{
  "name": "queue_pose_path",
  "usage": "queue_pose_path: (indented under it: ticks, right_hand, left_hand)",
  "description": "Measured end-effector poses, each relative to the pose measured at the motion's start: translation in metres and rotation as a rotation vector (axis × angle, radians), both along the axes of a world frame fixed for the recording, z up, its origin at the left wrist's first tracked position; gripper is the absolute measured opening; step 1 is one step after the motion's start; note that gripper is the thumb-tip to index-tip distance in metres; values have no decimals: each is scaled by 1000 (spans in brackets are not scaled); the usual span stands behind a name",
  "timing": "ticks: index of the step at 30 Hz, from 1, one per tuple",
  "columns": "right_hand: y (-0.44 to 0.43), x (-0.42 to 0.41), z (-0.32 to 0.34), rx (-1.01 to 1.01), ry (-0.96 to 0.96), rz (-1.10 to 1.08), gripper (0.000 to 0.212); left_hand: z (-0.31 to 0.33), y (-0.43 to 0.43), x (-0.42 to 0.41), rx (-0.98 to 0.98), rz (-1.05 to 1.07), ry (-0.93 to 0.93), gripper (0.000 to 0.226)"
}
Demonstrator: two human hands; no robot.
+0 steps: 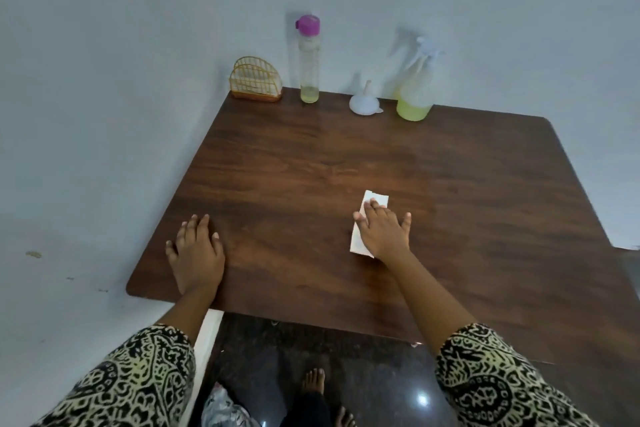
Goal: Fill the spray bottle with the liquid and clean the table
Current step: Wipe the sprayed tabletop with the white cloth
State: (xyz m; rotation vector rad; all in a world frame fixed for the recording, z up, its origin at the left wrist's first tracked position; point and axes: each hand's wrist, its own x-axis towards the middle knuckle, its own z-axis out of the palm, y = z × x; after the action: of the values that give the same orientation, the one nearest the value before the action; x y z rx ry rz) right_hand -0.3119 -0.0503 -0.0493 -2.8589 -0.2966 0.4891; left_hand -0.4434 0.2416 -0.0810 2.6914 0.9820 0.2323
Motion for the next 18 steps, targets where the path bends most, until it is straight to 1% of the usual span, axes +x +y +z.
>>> queue_pose_path:
  ticks: [3, 4, 6, 8, 10, 12, 14, 16, 17, 18]
  right_hand:
    - [-13, 28, 15, 63, -67, -13, 45]
    - [-16, 36, 17, 51, -79, -4, 44]
    - [-19, 50, 18, -35, -35, 79, 49]
    - [-18, 60, 19, -98, 1, 158, 50]
    - [-16, 67, 19, -74, 22, 169, 47]
    - [-16, 70, 19, -17, 134, 142, 39]
    - [-18, 66, 20, -19, 288, 190, 30]
    - [-26, 60, 24, -55, 416, 286, 29]
    - [-34, 57, 28, -34, 454, 305, 29]
    - [-46, 55, 30, 31, 485, 292, 28]
  left_hand:
    - [0, -12, -3, 22, -66, -43, 44]
    - [0, -16, -3, 13, -79, -57, 46]
    - [2, -31, 0, -38, -105, -66, 49]
    - [2, -53, 5, -88, -169, -94, 48]
    - [4, -79, 12, -151, -278, -129, 51]
    - [9, -105, 24, -258, -337, -140, 50]
    - [14, -130, 39, -396, -373, -112, 50]
    - [19, -152, 57, -488, -441, -67, 58]
    - [21, -162, 66, -520, -486, -39, 61]
    - [23, -173, 75, -563, -534, 3, 63]
